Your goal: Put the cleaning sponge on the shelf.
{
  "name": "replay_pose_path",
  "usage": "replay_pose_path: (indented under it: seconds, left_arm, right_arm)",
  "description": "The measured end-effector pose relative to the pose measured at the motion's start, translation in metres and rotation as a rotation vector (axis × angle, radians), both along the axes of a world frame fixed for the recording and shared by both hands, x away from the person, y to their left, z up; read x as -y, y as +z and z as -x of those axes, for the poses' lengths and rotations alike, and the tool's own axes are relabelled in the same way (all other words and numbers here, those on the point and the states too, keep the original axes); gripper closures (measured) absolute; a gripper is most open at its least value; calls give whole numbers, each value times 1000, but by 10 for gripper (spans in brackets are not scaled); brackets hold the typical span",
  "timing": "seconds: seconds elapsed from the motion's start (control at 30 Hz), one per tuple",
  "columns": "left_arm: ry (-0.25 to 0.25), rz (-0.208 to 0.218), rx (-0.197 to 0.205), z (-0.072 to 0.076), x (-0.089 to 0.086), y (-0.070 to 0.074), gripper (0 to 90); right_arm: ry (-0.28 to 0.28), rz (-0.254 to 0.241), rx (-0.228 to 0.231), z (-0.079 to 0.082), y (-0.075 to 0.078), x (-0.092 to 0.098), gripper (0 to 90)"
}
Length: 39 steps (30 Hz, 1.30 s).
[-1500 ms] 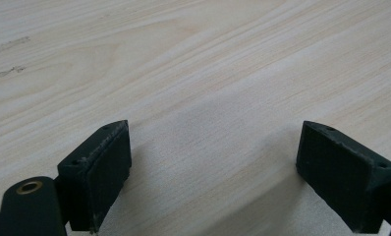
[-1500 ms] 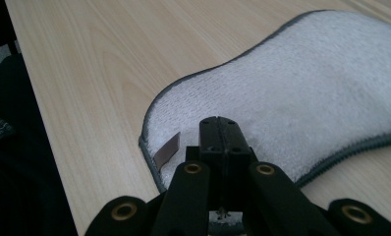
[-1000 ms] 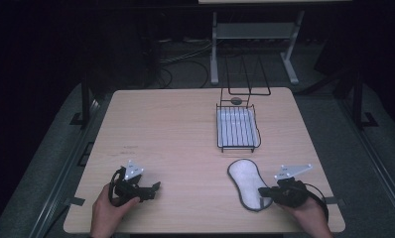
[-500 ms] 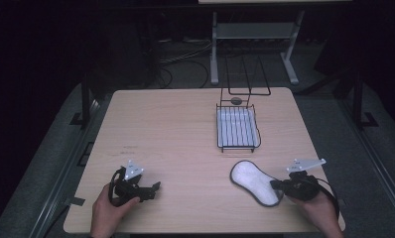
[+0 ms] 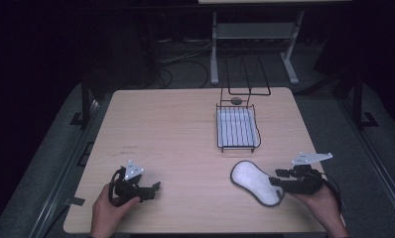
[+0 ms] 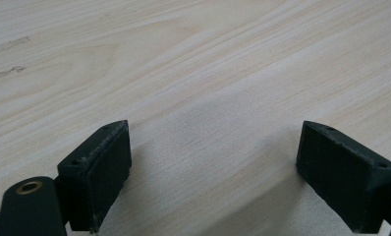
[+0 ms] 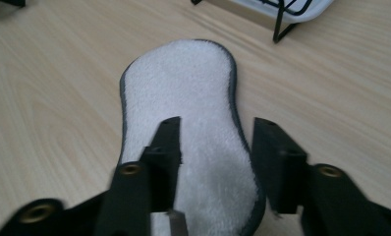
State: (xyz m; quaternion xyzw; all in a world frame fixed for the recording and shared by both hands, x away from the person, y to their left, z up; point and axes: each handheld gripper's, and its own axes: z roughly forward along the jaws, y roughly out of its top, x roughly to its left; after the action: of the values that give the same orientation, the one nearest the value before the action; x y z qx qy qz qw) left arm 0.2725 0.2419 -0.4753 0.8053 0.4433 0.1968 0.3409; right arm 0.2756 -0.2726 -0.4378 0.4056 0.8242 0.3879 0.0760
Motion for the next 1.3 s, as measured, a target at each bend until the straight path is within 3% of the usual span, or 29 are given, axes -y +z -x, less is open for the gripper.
replay_pose_path:
  seconds: [0.07,0.1,0.2,0.33,0.73,0.8,1.3]
  left_arm:
    - [1,0,0,0,0,0,126]
    - [1,0,0,0,0,0,126]
    - [1,0,0,0,0,0,126]
    - [0,0,0,0,0,0,126]
    - [1,0,0,0,0,0,126]
    - [0,0,0,0,0,0,126]
    - [1,0,0,0,0,0,126]
  right_arm:
    - [-7,-2,0,-3,1,-2,385]
    - [-7,-2,0,-3,1,-2,385]
    - [-15,-9,7,-10,4,-6,236]
    - [-13,-16,23,-15,6,-10,137]
    - [29,15,36,-19,1,-26,89]
    - [39,42,29,-19,-3,-32,81]
    - [52,64,-17,-20,-16,-45,60]
